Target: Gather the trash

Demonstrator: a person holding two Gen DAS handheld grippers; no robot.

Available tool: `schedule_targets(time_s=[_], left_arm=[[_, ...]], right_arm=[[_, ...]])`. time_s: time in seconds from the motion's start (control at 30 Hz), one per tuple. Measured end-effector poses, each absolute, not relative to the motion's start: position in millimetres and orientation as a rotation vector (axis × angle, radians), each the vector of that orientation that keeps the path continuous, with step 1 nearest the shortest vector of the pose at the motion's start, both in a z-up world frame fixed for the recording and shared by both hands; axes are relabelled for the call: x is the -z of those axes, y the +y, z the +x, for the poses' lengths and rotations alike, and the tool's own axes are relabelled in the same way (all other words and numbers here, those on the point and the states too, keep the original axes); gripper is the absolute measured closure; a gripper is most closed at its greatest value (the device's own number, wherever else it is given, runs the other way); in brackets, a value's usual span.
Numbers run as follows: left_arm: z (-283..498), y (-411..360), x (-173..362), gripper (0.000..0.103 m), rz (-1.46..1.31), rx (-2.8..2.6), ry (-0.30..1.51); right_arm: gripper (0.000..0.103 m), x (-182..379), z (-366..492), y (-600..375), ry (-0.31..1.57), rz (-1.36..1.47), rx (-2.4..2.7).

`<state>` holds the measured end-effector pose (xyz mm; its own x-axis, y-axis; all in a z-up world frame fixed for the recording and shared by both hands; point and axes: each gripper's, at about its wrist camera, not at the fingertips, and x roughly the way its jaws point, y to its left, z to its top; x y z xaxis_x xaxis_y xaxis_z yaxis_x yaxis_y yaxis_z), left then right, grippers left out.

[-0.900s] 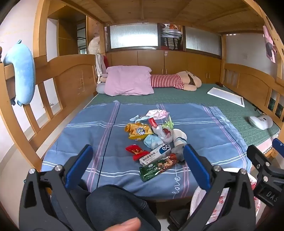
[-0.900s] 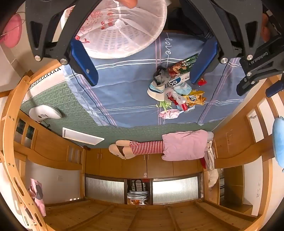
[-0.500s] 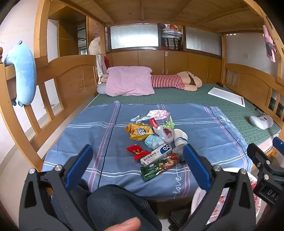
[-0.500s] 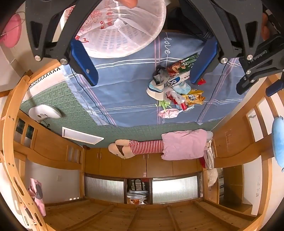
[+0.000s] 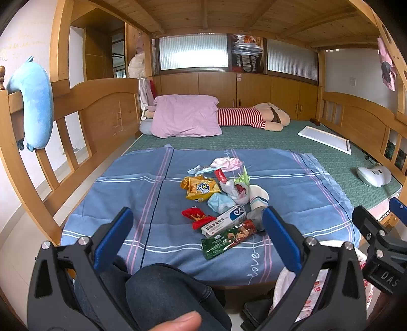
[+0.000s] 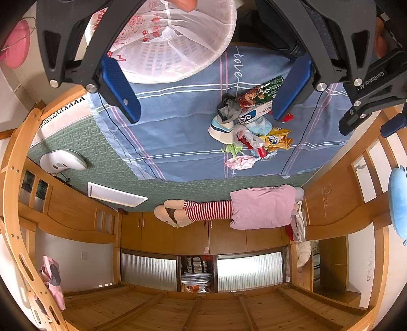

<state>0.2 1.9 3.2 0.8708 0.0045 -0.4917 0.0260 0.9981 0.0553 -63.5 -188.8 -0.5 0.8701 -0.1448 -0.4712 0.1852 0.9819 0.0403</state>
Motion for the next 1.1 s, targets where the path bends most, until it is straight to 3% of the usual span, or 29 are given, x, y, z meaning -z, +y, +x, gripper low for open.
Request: schedule_targets(time_s=[1.1], left_arm=[[-8.6, 6.3, -5.8, 0.002, 0.060, 0.007, 0.502]], right_arm=[[0.002, -5.7, -64.1, -187.7, 0.467, 0.076, 0.176]])
